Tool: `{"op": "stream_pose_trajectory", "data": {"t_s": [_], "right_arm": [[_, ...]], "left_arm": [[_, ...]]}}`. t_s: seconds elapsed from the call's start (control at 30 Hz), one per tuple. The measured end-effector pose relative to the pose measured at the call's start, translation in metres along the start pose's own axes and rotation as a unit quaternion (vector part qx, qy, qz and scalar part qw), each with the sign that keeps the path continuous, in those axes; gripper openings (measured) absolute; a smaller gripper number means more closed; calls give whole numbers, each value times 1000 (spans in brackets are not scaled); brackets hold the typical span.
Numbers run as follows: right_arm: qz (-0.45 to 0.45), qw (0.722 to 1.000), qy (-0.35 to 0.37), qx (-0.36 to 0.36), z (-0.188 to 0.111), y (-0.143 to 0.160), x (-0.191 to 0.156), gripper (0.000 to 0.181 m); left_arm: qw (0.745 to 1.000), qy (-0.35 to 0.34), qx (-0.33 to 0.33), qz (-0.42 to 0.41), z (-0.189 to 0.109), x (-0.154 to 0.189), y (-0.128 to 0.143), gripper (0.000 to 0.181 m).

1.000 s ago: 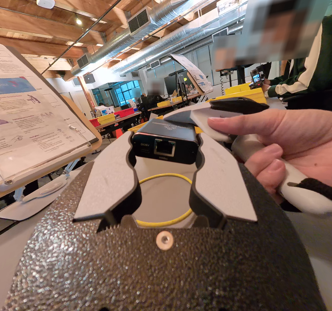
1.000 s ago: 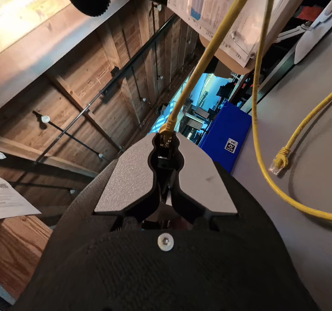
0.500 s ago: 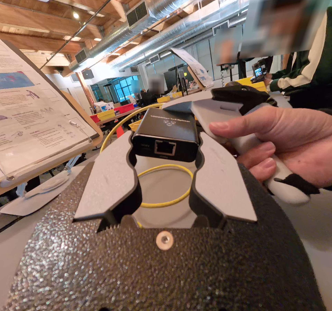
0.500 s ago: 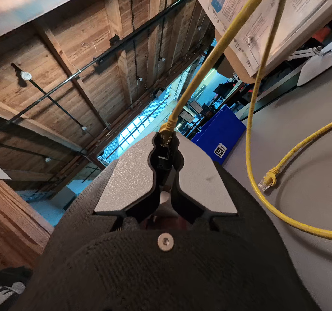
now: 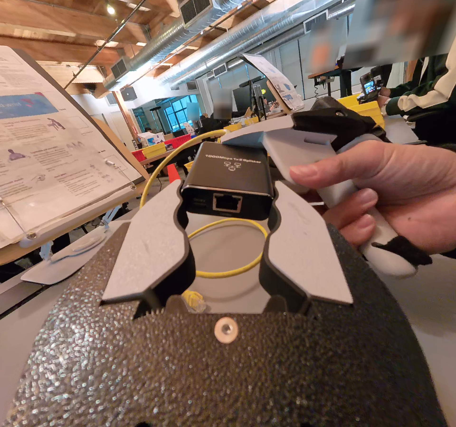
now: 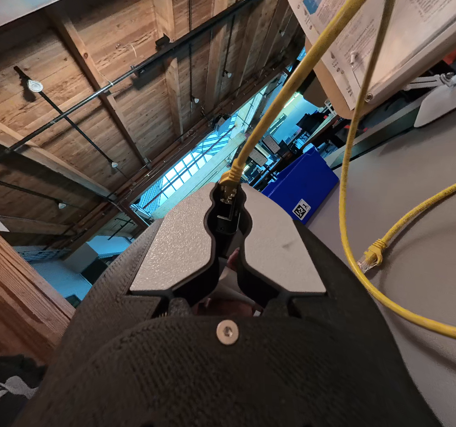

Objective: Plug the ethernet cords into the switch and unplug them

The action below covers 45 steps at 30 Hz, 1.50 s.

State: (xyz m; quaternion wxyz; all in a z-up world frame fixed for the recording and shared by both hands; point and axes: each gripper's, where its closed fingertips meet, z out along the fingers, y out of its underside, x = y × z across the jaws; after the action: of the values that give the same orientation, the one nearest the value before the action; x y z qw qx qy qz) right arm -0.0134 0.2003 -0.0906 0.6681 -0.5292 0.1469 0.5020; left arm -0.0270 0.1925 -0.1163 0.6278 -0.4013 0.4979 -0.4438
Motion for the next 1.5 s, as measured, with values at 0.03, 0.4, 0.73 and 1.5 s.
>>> {"op": "stream_pose_trajectory", "data": {"t_s": [0.03,0.4,0.73,1.5], "right_arm": [[3,1000,2,-1,0,0,1,12],[22,1000,0,5,-1,-1,3,12],[15,1000,-10,3,1,0,2,10],[-221,972,0,-79,-15,-45,-22,12]], "left_arm": [[1000,-1,-4,3,0,0,1,63],[1000,0,-6,-4,1,0,3,63],[1000,-10,-3,-2,1,-1,2,63],[999,-48,7,23,-7,-18,-3,63]]}}
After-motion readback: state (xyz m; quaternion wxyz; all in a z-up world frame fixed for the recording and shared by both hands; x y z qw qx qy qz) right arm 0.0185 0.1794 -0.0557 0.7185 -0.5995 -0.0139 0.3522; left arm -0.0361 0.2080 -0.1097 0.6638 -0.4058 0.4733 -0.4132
